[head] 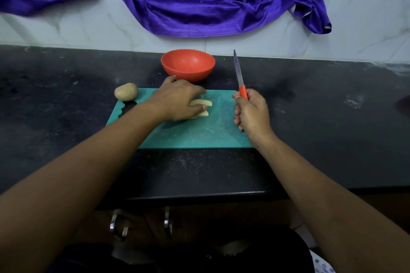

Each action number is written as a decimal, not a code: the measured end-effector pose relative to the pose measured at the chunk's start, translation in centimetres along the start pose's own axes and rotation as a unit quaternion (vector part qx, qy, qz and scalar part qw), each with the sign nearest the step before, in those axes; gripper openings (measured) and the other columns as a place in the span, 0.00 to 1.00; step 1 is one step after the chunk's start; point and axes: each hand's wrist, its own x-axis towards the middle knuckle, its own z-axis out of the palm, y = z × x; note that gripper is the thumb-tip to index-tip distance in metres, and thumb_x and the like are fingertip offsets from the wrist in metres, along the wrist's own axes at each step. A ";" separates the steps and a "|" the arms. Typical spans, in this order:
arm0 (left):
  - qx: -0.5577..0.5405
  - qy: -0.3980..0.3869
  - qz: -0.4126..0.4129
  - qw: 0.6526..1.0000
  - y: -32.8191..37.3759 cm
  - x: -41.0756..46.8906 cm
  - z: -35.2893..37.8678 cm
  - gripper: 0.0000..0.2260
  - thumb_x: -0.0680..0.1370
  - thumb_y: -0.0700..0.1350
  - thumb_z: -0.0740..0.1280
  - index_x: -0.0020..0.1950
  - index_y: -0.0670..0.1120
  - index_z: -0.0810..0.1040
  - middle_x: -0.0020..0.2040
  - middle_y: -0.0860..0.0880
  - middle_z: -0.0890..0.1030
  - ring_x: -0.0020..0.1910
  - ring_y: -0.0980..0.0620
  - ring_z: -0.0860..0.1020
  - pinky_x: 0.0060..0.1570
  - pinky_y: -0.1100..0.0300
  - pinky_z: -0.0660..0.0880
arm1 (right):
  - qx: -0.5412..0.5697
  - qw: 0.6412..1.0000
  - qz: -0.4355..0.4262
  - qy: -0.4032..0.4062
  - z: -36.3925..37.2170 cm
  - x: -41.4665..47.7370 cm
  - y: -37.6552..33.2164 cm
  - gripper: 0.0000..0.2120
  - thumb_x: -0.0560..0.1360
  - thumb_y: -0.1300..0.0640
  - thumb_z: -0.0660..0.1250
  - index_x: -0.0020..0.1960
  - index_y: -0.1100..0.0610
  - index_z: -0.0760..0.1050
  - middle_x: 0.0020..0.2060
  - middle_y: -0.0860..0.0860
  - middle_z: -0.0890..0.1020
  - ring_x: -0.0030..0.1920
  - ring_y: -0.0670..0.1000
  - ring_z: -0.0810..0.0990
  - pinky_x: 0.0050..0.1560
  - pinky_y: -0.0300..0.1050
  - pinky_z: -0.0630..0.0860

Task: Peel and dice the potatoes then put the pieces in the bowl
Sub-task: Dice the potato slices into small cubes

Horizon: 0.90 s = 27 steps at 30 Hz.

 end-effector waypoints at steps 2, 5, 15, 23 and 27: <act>0.028 -0.020 -0.035 0.999 0.7 1.1 -0.4 0.19 0.81 0.59 0.62 0.68 0.52 0.77 0.61 0.50 0.82 0.63 0.47 0.76 0.70 0.42 0.61 | 0.002 1.000 -0.001 0.001 0.0 -0.1 0.0 0.08 0.83 0.59 0.62 0.55 0.65 0.74 0.30 0.51 0.73 0.25 0.46 0.71 0.22 0.39 0.66; 0.016 -0.058 -0.067 0.996 1.7 2.5 -1.1 0.14 0.81 0.56 0.65 0.65 0.54 0.79 0.58 0.51 0.80 0.62 0.47 0.76 0.69 0.42 0.62 | 0.011 1.000 0.000 0.000 0.0 -0.1 0.0 0.09 0.84 0.59 0.61 0.55 0.65 0.74 0.30 0.51 0.73 0.25 0.47 0.70 0.21 0.38 0.65; -0.114 0.045 -0.054 0.991 3.0 3.0 -2.6 0.06 0.77 0.54 0.74 0.49 0.53 0.82 0.43 0.59 0.82 0.52 0.54 0.79 0.65 0.48 0.66 | 0.026 1.000 0.000 -0.007 -0.3 0.1 0.4 0.09 0.84 0.58 0.61 0.55 0.64 0.74 0.31 0.51 0.73 0.25 0.47 0.71 0.21 0.39 0.65; -0.089 0.052 -0.039 0.994 3.3 -1.7 -0.2 0.12 0.75 0.63 0.72 0.50 0.58 0.85 0.43 0.60 0.83 0.49 0.56 0.79 0.67 0.49 0.65 | 0.014 1.000 0.002 -0.004 -0.2 0.1 0.2 0.10 0.83 0.58 0.62 0.55 0.66 0.73 0.29 0.50 0.73 0.24 0.46 0.71 0.21 0.39 0.65; -0.066 0.101 -0.039 0.992 2.9 -2.5 0.7 0.10 0.76 0.59 0.72 0.54 0.59 0.85 0.47 0.58 0.78 0.56 0.53 0.76 0.72 0.46 0.59 | 0.001 1.000 0.000 0.001 -0.1 -0.3 0.0 0.10 0.83 0.58 0.62 0.56 0.66 0.74 0.30 0.51 0.73 0.24 0.45 0.71 0.21 0.40 0.66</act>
